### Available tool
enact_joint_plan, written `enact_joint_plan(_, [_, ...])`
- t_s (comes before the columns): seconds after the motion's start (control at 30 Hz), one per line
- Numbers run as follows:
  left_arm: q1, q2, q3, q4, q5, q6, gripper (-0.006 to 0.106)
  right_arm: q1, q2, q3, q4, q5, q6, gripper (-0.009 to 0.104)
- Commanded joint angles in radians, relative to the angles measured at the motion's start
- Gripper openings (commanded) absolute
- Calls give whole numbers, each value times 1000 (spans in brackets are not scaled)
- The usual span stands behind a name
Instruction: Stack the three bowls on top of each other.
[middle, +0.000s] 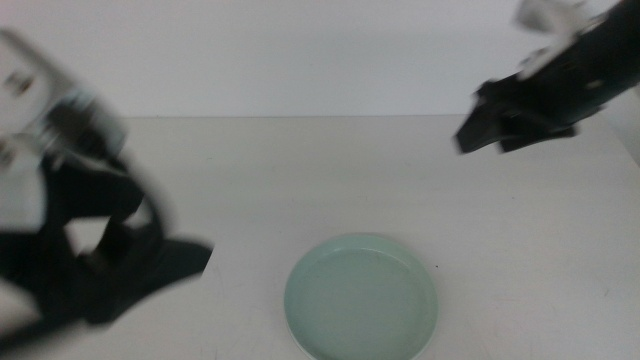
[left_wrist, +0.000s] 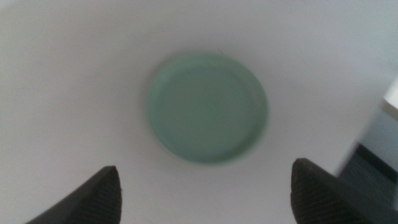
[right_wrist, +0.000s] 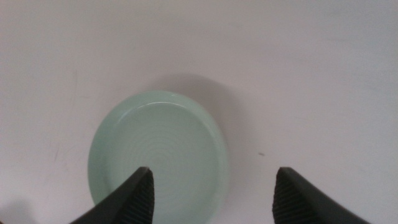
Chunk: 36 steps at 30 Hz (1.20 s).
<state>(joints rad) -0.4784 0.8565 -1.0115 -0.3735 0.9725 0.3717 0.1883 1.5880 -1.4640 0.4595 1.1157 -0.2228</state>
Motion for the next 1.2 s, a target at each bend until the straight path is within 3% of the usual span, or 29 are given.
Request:
enact_joint_plan(0.0, [2,56,-50,-1,-137,-40,94,-51,-88,-34,13,14,-15,47])
enact_joint_plan(0.1, [2,174,-124,51,-180,-96,94,-98,-147,-26,-4,17,-14,46])
enact_joint_plan(0.27, [26,384,-291,53,-183,-101,94,-167,-269,45,-53,-24,-15,46])
enact_joint_plan(0.43, [218,487,-433,5,-176,-184,94,-219,-403,165,-90,-88,-32,46])
enact_joint_plan(0.57, [388,460,-431,6,-130,-117,94,-227,-515,276,-113,-198,-31,46])
enact_joint_plan(0.73, [509,335,-302,-32,-166,-59,94,-227,-643,406,-114,-318,-35,45])
enact_joint_plan(0.97, [505,73,51,-138,-454,48,94,-227,-838,631,-118,-516,-64,43])
enact_joint_plan(1.17, [507,-108,270,-144,-604,75,94,-227,-944,762,-118,-642,-106,43])
